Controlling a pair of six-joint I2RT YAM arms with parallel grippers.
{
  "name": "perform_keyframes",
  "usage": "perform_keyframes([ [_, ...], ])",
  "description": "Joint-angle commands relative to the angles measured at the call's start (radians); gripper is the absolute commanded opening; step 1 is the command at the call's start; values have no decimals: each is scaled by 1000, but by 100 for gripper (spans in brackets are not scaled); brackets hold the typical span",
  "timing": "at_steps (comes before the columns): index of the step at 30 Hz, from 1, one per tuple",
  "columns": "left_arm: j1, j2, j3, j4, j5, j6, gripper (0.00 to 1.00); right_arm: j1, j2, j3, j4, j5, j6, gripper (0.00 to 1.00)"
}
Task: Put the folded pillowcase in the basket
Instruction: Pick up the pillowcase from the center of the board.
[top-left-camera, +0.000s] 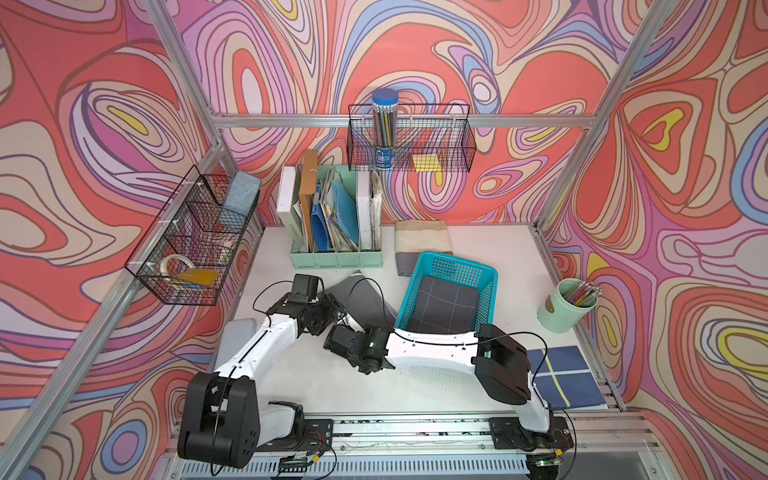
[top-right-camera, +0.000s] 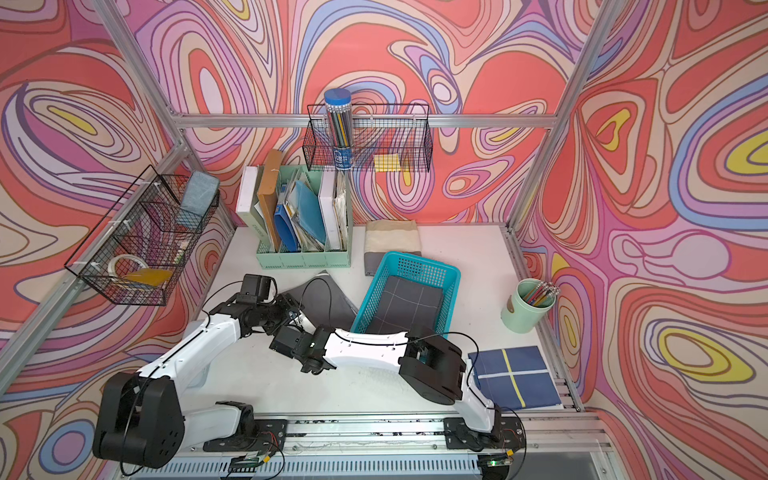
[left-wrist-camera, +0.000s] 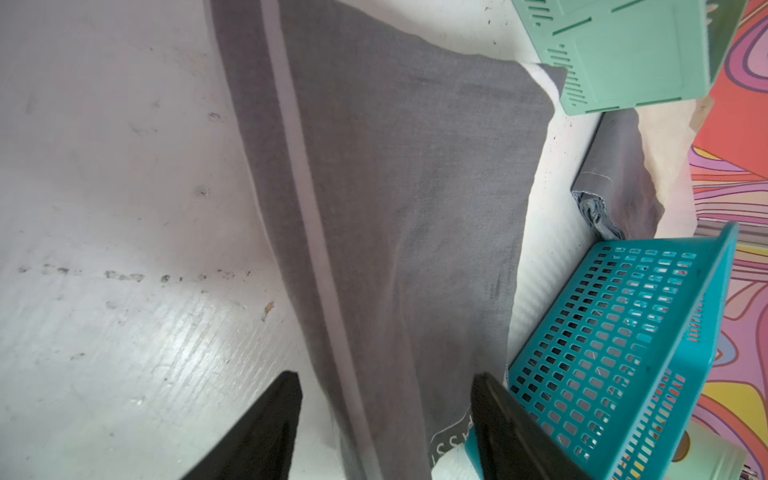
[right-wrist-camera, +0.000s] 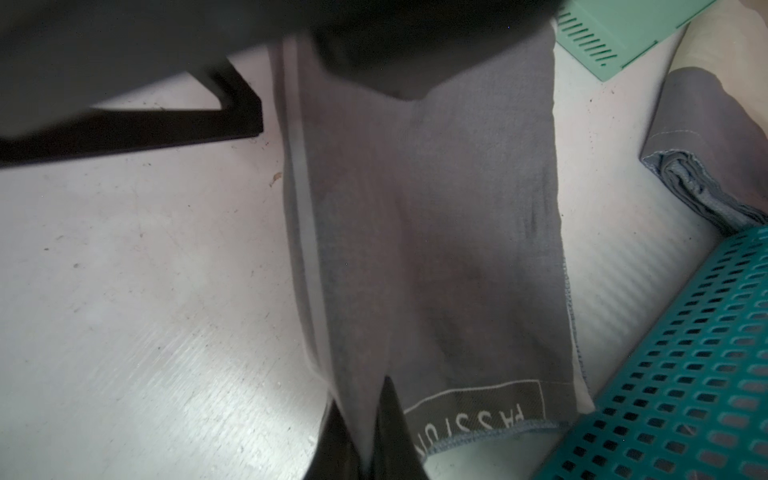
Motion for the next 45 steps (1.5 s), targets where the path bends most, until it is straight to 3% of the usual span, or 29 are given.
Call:
perform_keyframes([
  [1, -11, -29, -27, -79, 17, 24, 75, -3, -22, 4, 42, 8, -14, 7],
  [7, -11, -33, -123, 51, 31, -55, 80, -2, -33, -4, 43, -2, -9, 5],
  [13, -13, 27, -131, 142, 64, -112, 86, -3, -46, -6, 42, 0, -6, 3],
  [22, -15, 24, -196, 257, 19, -151, 87, -3, -57, 0, 40, -36, -1, 1],
  [27, -15, 22, -220, 351, -11, -162, 72, 3, -69, -26, 47, -66, 8, 1],
  [32, -17, 67, -230, 467, 32, -189, 36, 5, -76, -27, 45, -69, 18, 1],
  [34, -19, 78, -220, 455, 41, -179, 17, 5, -77, -21, 34, -63, 20, 8],
  [36, -19, 79, -196, 417, 45, -153, 3, 4, -81, -15, 16, -61, 27, 24],
  [40, -19, 63, -107, 269, 37, -52, 0, 5, -125, -18, -26, -68, 45, 51],
  [45, -17, 121, 148, -72, 9, 166, 0, -1, -306, -42, -119, 38, 92, 60],
])
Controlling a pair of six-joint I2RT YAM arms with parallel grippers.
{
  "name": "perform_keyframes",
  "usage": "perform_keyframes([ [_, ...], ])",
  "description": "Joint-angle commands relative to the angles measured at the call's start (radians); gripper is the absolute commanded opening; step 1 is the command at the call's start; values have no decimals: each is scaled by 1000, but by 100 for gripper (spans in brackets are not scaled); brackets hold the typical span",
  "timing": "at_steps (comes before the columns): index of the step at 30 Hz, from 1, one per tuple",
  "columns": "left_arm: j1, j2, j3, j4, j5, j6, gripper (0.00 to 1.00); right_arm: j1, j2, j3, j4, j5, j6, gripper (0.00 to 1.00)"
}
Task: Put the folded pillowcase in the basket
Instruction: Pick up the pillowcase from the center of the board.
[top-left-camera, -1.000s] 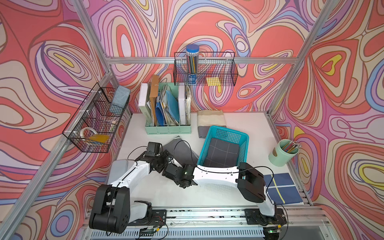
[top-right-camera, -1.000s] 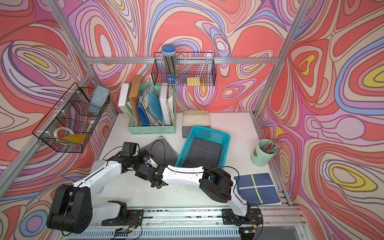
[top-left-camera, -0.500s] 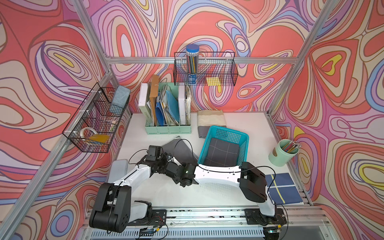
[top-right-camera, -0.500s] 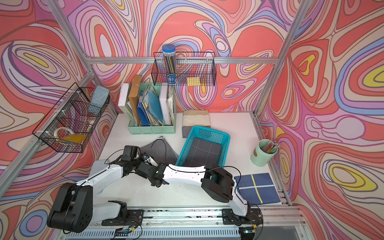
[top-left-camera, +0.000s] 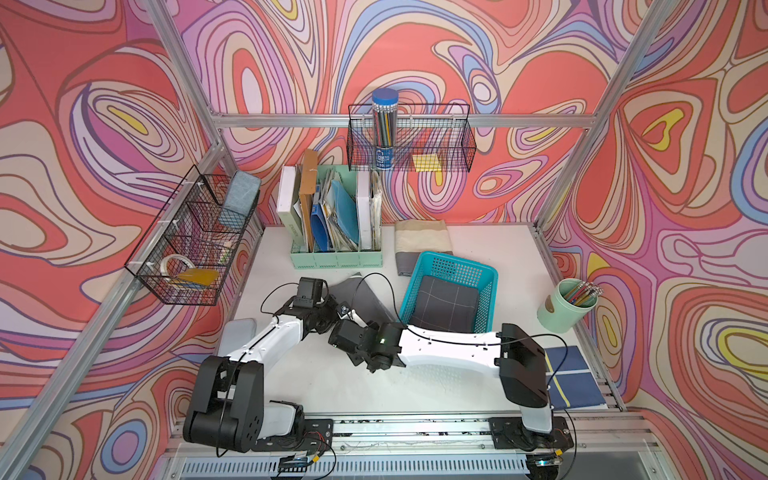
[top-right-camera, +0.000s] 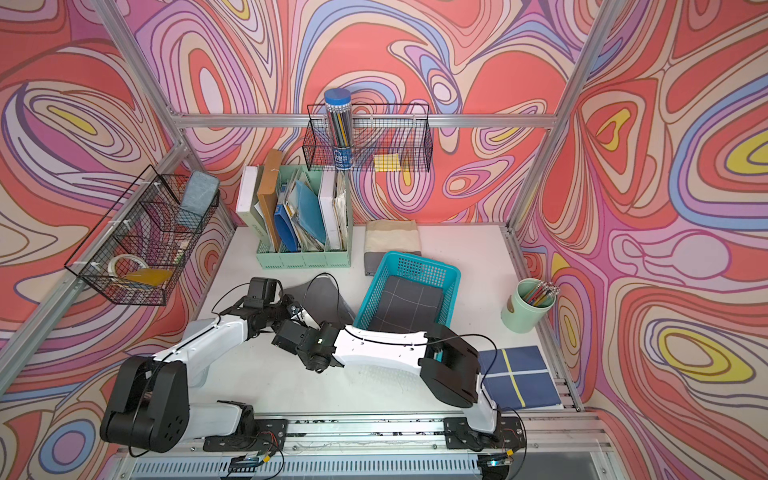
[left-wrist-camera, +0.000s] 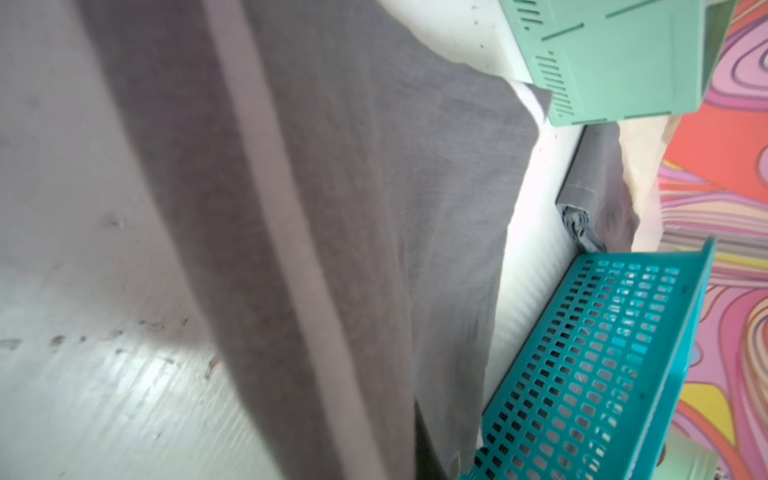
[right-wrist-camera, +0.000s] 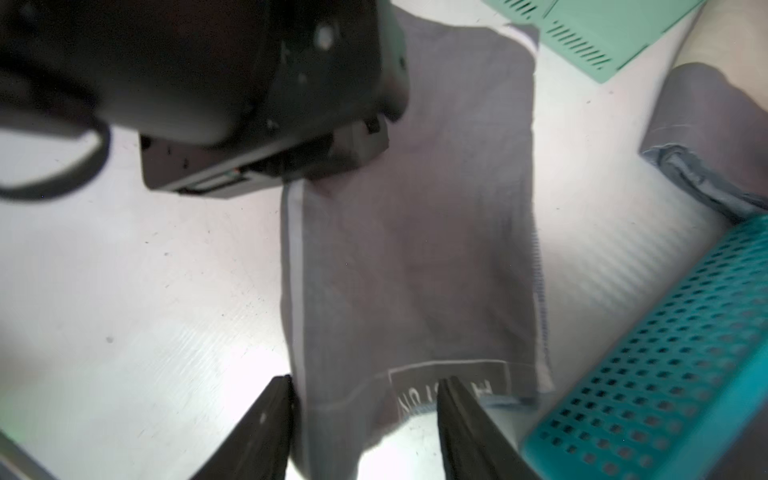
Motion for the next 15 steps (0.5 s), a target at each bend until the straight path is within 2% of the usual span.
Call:
perform_keyframes([
  [1, -2, 49, 175, -266, -14, 203, 0, -13, -151, 5, -106, 124, 58, 61],
  [4, -1, 106, 290, -381, 4, 274, 0, -86, -262, 4, -228, 194, 112, 61],
  [6, -2, 145, 351, -440, 38, 309, 0, -176, -337, -52, -255, 191, 142, 61],
  [9, -9, 186, 439, -521, 84, 345, 0, -342, -440, -158, -270, 156, 171, 59],
  [12, -46, 208, 560, -631, 51, 395, 0, -481, -500, -249, -299, 131, 206, 59],
  [15, -89, 237, 702, -752, 14, 457, 0, -577, -521, -330, -289, 33, 231, 60],
])
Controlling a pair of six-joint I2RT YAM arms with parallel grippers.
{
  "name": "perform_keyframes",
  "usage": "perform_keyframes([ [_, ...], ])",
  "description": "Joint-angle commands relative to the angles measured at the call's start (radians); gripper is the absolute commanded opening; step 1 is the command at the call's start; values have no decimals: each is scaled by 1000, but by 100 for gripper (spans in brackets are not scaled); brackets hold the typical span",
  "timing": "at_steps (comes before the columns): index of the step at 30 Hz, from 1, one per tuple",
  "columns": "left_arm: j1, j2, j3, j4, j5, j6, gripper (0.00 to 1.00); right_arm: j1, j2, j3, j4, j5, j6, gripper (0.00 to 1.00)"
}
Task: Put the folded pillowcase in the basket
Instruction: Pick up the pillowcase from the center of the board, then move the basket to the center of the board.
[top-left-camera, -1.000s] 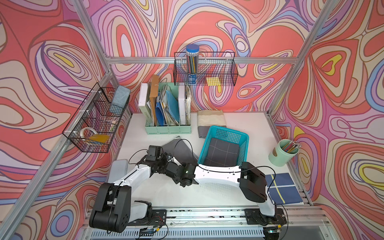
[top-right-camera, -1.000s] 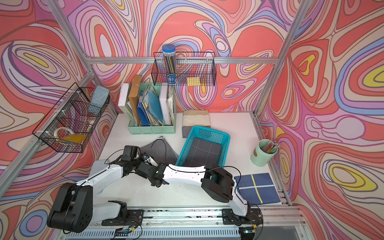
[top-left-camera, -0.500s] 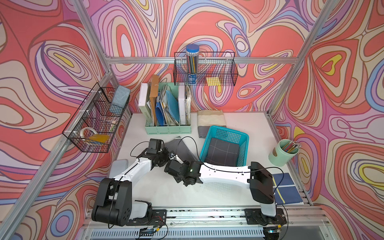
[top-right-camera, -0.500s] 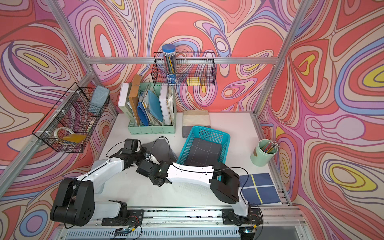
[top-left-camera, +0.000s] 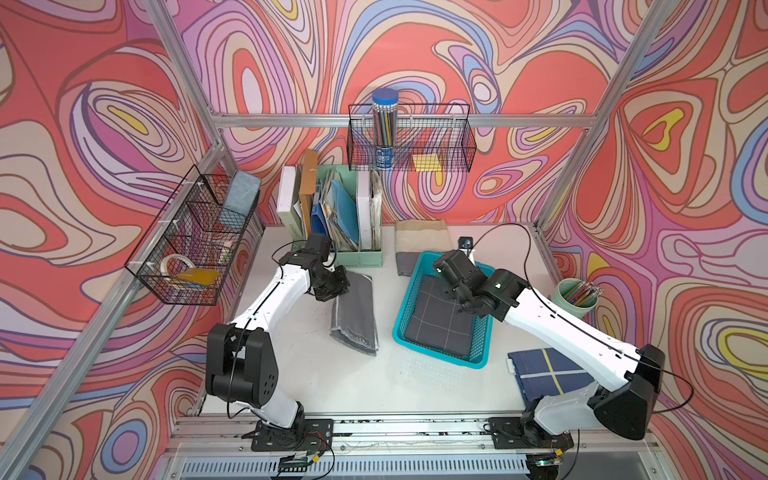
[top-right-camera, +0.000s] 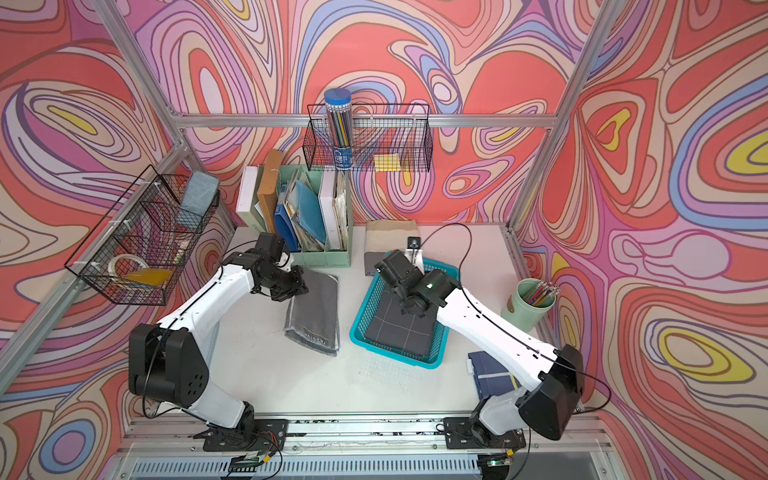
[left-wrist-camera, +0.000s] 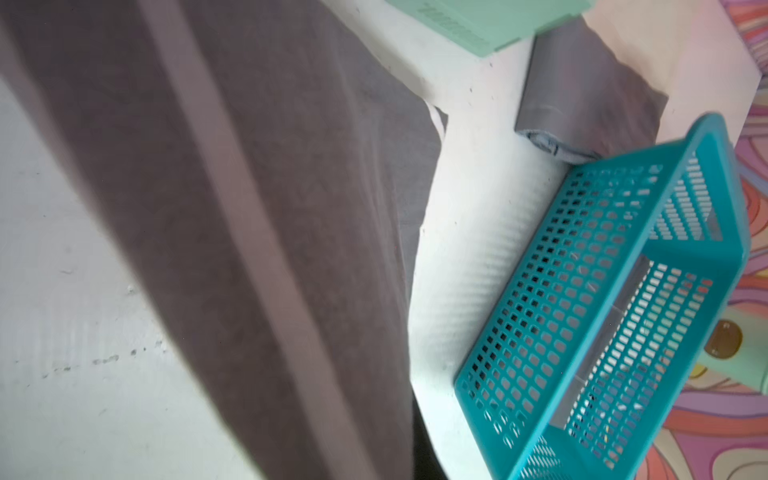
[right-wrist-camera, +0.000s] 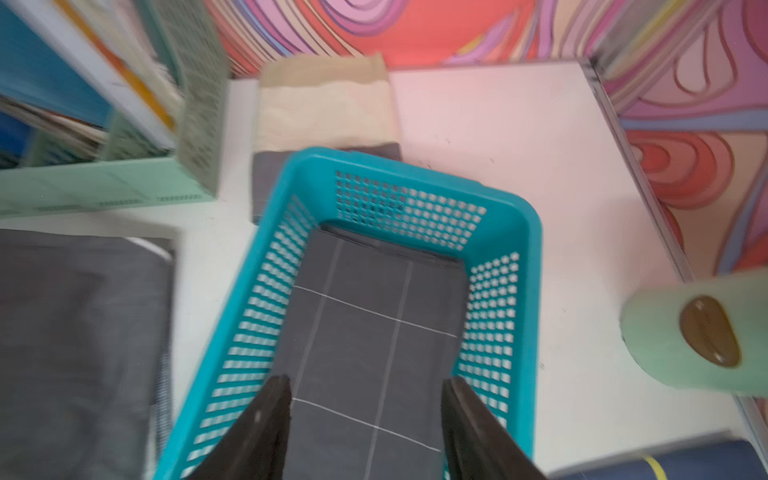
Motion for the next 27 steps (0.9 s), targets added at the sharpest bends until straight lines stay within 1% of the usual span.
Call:
perform_keyframes([
  [1, -46, 10, 160, -212, -26, 120, 0, -61, -12, -87, -43, -102, 65, 60],
  [3, -57, 24, 232, -270, -46, 142, 0, -83, -20, -126, -36, -127, 87, 61],
  [7, -67, 36, 344, -351, -51, 178, 0, -112, -55, -180, -48, -112, 119, 61],
  [11, -100, 52, 438, -412, -105, 213, 0, -187, -110, -247, -44, -144, 143, 62],
  [15, -144, 75, 518, -457, -145, 232, 0, -290, -139, -320, 6, -232, 126, 61],
  [18, -189, 104, 588, -502, -194, 254, 0, -322, -129, -342, 53, -297, 100, 60],
  [21, -231, 141, 668, -552, -233, 267, 0, -327, -98, -354, 93, -334, 79, 58],
  [23, -260, 159, 728, -578, -263, 268, 0, -332, -70, -366, 124, -355, 64, 55],
  [27, -284, 178, 836, -618, -272, 262, 0, -333, 14, -363, 135, -359, 18, 37],
])
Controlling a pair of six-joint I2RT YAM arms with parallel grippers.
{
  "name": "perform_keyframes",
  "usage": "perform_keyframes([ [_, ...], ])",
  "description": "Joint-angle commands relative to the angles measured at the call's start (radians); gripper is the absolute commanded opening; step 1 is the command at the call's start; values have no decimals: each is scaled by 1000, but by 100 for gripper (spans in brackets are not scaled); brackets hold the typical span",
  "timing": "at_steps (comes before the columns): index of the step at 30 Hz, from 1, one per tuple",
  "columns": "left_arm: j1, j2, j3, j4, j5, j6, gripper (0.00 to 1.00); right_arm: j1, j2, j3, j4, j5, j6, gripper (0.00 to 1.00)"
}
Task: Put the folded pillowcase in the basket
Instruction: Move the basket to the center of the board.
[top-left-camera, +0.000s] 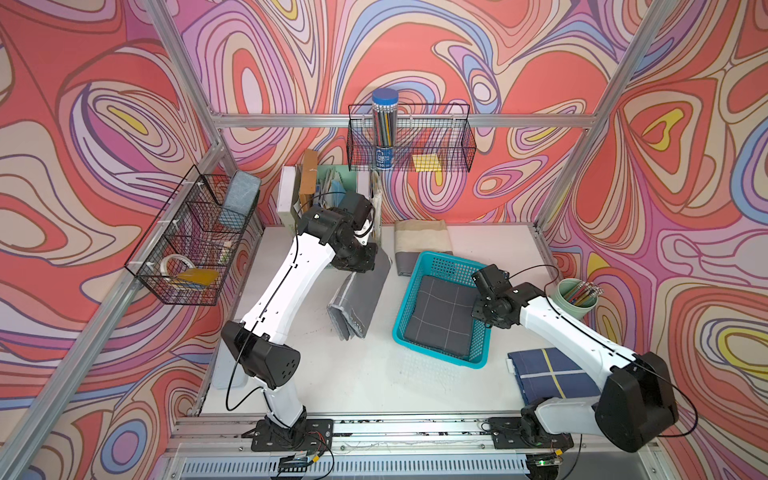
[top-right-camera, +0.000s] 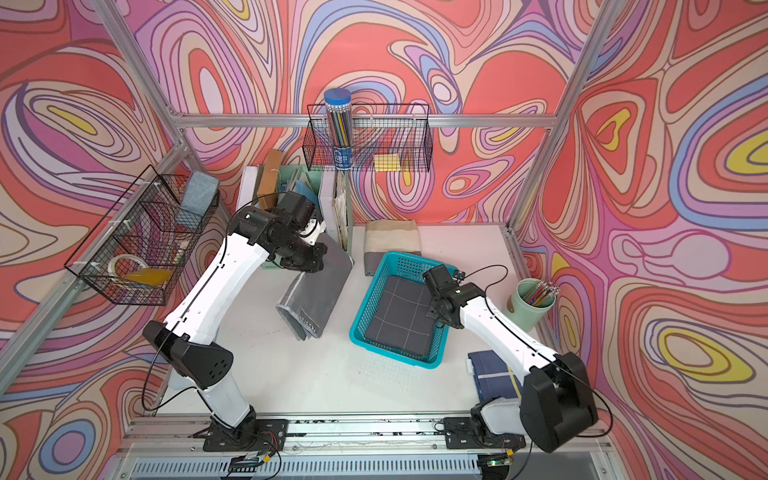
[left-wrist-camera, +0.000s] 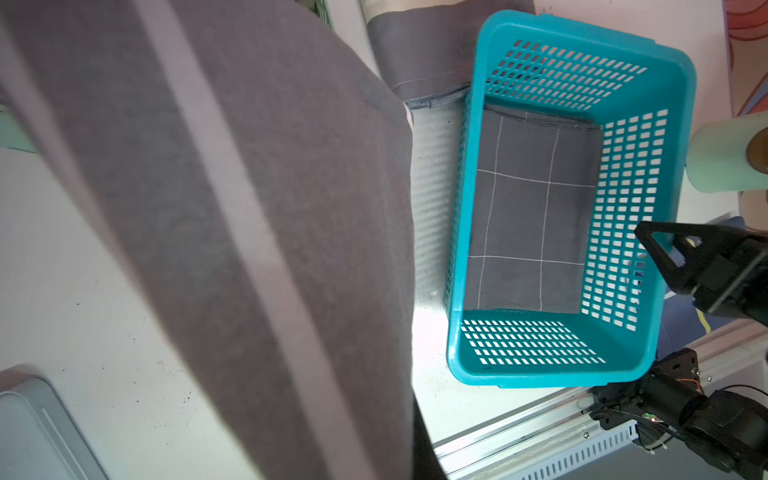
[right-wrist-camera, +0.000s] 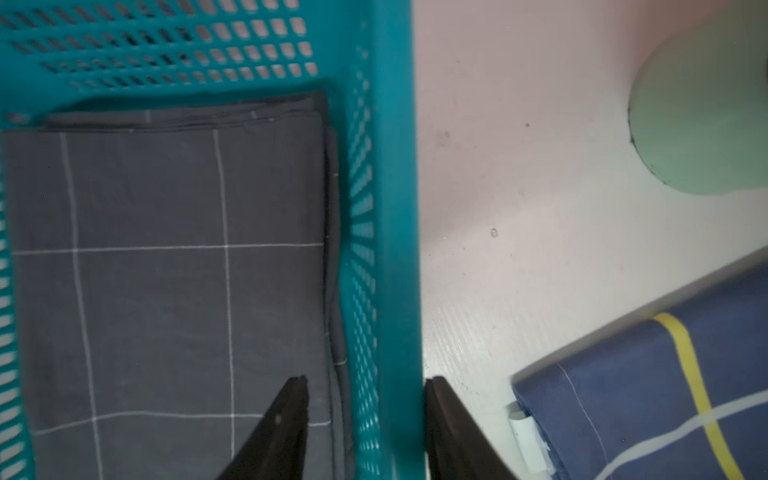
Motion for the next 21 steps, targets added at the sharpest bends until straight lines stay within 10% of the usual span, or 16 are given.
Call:
perform_keyframes([
  [1, -9, -3, 90, -76, -38, 15, 0, -5, 68, -12, 50, -41, -50, 33],
  [7, -23, -44, 105, -61, 8, 2, 0, -4, 109, -38, 107, -115, -99, 10],
  [21, -45, -117, 92, -47, 91, -30, 0, 133, 167, 1, 187, -301, -145, 8],
])
